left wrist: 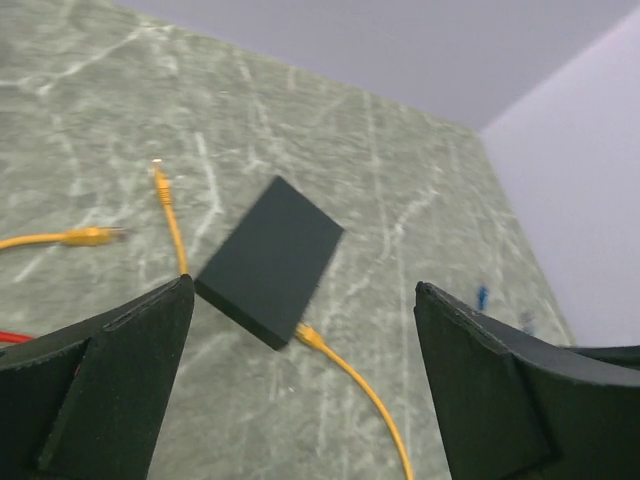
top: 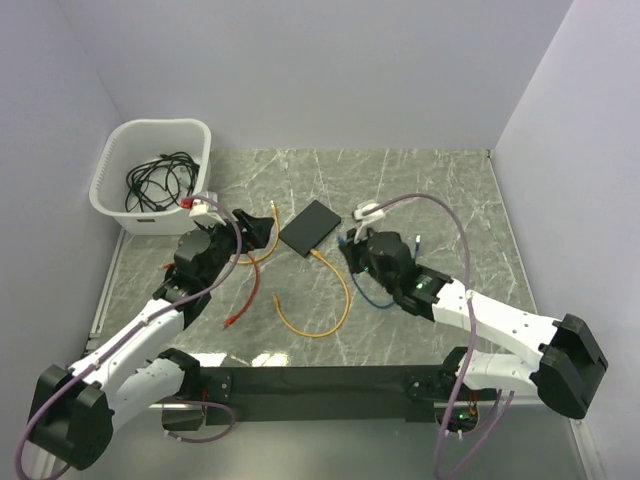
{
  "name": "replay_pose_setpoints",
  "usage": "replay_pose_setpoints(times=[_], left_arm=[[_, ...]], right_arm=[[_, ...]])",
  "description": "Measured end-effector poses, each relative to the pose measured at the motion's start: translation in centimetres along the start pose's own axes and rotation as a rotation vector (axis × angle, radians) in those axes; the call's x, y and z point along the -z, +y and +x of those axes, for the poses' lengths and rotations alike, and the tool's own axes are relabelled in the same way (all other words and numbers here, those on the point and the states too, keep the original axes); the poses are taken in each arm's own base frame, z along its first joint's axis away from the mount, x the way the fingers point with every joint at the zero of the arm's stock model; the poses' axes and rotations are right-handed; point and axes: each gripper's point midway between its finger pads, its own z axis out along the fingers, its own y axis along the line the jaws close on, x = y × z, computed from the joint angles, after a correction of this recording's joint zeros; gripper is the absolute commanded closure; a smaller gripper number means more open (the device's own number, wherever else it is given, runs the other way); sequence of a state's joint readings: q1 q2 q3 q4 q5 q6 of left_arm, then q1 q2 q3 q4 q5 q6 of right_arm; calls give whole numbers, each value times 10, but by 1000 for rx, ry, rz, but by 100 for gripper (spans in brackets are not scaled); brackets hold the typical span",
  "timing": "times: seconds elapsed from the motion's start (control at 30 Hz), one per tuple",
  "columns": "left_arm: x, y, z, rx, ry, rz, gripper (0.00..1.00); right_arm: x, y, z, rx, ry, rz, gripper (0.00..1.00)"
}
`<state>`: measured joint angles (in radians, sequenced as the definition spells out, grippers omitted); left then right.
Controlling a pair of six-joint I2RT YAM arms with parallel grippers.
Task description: Insert the plug into the switch port
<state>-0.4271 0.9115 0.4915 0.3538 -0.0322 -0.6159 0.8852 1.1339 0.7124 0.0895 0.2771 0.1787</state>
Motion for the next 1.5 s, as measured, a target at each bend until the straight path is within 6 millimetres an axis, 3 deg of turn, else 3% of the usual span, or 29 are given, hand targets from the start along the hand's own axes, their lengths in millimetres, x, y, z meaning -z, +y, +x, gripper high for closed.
replay_pose_setpoints(times=[0.27,0.43,0.57,0.67,0.87,1.03,1.13,1.27,1.4,1.5], left_arm=[[-26,23,4,-43,12,-115,2],[-45,24,3,-85,8,-87,2],[-80,29,10,-100,60,-47,8],[-104,36,18,-93,102,-10,8],[-147,44,55,-75,234,56,14],[-173,54,91,-57,340,93,16],[-178,65,116,-34,399,90,16],[-174,73,140,-1,464,90,16],[-175,72,147,9,490,110,18],[-177,68,146,10,493,129,18]], right_arm=[[-11,-101,-8,-151,-9,236,100],[-38,-129,4,-209,83,302,100],[-71,-144,15,-240,175,314,100],[-98,-152,23,-275,240,294,100],[-153,-161,53,-316,393,263,100],[-175,-165,81,-323,503,276,100],[-178,-163,88,-323,545,283,100],[-195,-160,77,-304,549,294,100],[-214,-148,68,-271,540,286,100],[-216,-141,72,-251,556,286,100]])
